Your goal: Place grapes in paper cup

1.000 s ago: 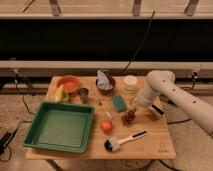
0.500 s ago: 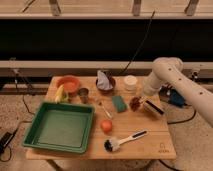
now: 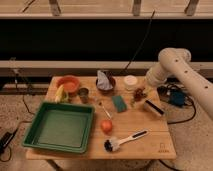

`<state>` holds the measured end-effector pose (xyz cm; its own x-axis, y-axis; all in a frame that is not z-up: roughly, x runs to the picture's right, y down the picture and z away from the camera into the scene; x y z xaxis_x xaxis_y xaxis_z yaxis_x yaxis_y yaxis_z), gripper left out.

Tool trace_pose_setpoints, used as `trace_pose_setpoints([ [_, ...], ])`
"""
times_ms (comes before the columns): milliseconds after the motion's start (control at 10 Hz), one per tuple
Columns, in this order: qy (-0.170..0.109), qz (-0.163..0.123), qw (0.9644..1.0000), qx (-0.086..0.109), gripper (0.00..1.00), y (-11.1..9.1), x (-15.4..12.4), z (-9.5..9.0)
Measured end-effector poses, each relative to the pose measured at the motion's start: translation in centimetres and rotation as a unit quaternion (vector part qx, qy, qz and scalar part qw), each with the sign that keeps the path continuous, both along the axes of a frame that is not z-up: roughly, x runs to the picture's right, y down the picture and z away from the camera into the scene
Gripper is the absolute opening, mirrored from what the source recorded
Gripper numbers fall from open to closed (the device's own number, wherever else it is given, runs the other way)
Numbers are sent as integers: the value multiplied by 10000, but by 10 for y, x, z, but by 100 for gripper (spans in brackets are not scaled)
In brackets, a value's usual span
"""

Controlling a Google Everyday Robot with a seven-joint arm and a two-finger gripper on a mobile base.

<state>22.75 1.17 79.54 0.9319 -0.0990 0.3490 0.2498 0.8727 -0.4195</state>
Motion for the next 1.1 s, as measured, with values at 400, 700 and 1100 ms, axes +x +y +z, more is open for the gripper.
trace_pose_setpoints([
  [400,12,-10,10000,10,0,0,0,1],
  [700,49,5,9996,265,0,-29,6,0],
  [1100,-26,-119,9980,623,0,-98,0,3],
])
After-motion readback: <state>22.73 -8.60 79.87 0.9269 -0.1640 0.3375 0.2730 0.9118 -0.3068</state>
